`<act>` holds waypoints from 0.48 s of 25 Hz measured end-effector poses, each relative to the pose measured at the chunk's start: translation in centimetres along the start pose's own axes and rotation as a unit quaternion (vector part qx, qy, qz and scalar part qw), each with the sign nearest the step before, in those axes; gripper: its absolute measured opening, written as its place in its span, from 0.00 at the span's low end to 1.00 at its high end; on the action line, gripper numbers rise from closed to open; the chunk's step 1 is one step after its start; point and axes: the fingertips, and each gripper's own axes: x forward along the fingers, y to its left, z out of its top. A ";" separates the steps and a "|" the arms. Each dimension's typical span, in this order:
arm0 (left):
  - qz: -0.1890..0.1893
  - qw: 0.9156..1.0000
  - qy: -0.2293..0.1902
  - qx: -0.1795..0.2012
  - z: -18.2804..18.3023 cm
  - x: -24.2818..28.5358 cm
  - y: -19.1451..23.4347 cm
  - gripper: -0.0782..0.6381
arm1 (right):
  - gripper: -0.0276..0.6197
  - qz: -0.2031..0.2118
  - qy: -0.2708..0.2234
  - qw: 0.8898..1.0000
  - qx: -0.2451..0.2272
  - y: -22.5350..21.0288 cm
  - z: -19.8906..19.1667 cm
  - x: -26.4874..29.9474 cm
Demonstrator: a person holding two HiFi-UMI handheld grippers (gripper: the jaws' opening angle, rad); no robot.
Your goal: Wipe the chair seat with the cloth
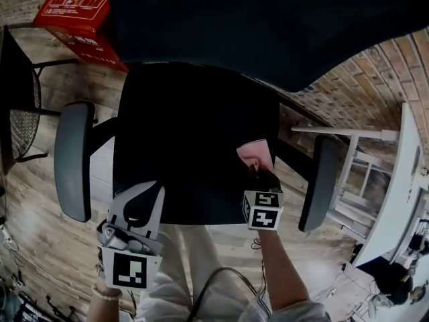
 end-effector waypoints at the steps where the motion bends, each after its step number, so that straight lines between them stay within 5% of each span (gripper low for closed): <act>1: 0.001 1.000 0.001 0.000 0.1 0.0 0.0 0.13 | 0.13 -0.008 0.002 1.000 0.007 -0.7 -0.3 -0.2; 12: 0.000 1.000 0.004 -0.001 0.1 0.2 -0.6 0.13 | 0.13 0.010 -0.001 0.999 0.049 -0.3 -0.7 -0.3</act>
